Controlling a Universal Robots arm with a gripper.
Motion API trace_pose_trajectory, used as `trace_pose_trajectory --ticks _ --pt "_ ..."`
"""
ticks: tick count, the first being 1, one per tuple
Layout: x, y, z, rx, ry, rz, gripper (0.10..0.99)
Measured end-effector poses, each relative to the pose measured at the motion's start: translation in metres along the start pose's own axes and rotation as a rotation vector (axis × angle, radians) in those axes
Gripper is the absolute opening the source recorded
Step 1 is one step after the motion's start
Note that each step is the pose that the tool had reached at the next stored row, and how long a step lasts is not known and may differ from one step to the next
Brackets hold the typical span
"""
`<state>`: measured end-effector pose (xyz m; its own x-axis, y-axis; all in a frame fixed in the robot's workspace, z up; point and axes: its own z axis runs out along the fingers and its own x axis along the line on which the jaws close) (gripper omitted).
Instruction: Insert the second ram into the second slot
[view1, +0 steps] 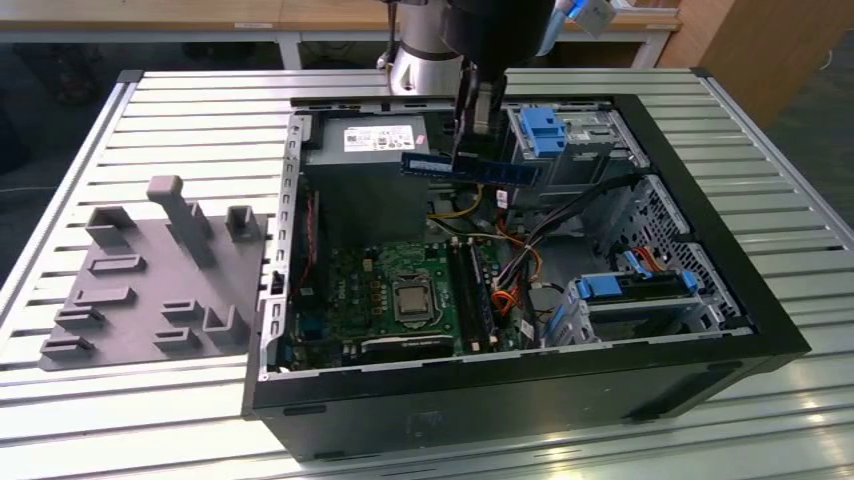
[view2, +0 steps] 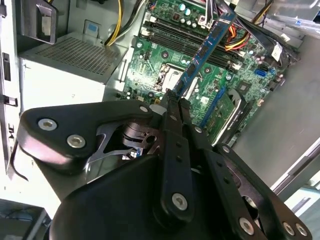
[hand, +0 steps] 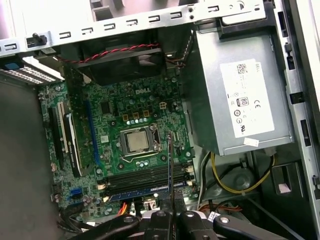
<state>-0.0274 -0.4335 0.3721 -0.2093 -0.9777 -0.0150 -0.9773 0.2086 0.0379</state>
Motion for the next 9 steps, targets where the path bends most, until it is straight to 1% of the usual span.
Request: trace_pose_trajectory --ticks 9 --pt "0.0000 0.0000 0.0000 0.001 -0.0018 0.046 0.133"
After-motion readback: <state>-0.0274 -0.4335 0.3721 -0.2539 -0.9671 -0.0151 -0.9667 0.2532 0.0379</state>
